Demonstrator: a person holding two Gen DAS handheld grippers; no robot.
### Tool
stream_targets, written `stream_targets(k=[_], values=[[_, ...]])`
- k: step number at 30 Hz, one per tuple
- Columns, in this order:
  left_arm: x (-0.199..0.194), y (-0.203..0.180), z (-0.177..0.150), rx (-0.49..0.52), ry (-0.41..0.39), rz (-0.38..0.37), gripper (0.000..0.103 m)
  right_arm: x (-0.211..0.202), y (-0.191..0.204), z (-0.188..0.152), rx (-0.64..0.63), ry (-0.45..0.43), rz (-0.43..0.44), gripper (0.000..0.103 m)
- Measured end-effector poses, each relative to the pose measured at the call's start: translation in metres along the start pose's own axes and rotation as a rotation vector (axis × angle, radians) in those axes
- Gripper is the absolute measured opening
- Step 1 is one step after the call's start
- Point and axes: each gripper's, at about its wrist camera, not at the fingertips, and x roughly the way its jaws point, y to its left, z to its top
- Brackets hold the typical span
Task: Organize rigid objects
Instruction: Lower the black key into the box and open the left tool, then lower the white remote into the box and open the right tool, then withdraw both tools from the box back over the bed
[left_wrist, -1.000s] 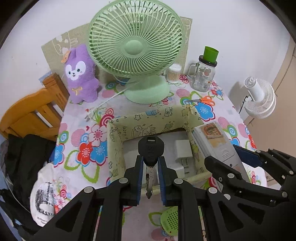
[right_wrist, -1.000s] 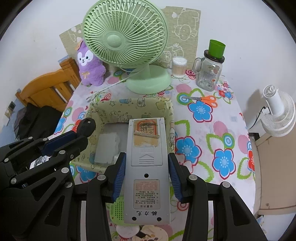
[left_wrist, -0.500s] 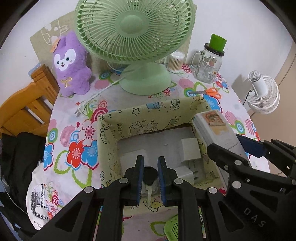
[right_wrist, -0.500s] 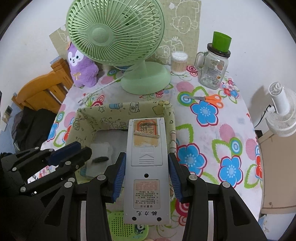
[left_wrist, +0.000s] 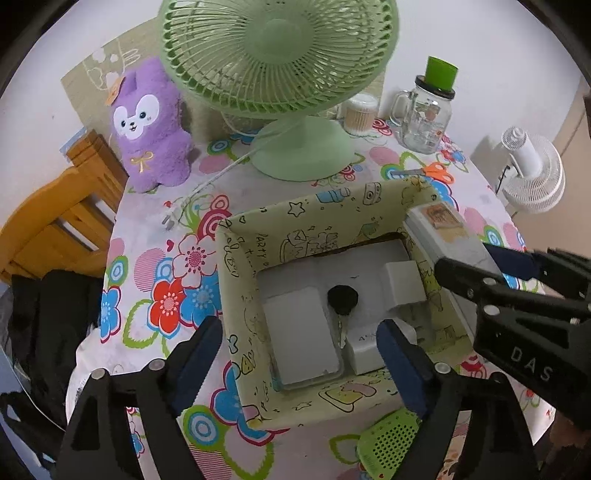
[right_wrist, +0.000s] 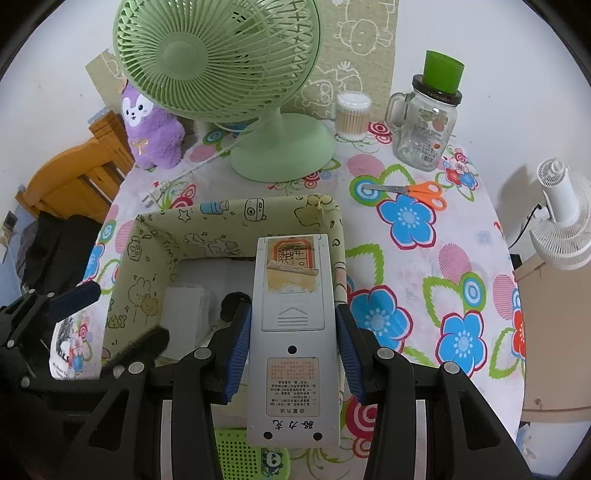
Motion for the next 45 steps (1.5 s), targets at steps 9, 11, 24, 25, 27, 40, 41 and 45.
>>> stream_targets(k=[9, 11, 24, 25, 27, 40, 41, 45], values=[[0.01, -0.004, 0.004, 0.002, 0.03, -0.008, 0.098, 0.011, 0.016, 0.005, -0.031, 0.016, 0.03, 0.047], [0.012, -0.004, 0.005, 0.0, 0.037, -0.007, 0.099, 0.016, 0.019, 0.006, -0.03, 0.032, 0.039, 0.047], [0.021, -0.003, 0.009, -0.01, 0.073, -0.015, 0.101, 0.04, 0.025, 0.009, 0.03, 0.089, 0.061, 0.066], [0.021, -0.002, 0.009, -0.014, 0.076, -0.016, 0.101, 0.039, 0.025, 0.009, 0.029, 0.082, 0.055, 0.069], [0.021, -0.001, 0.009, -0.016, 0.081, -0.023, 0.101, 0.036, 0.025, 0.009, 0.023, 0.077, 0.043, 0.074], [-0.002, -0.011, 0.002, 0.013, 0.04, -0.008, 0.103, 0.003, 0.014, -0.001, 0.032, 0.035, 0.01, 0.087], [-0.004, -0.012, 0.002, 0.012, 0.036, -0.008, 0.103, 0.0, 0.014, -0.002, 0.032, 0.028, 0.008, 0.087], [-0.013, -0.014, -0.003, 0.008, 0.023, -0.006, 0.103, -0.013, 0.011, -0.008, 0.034, 0.01, 0.001, 0.089]])
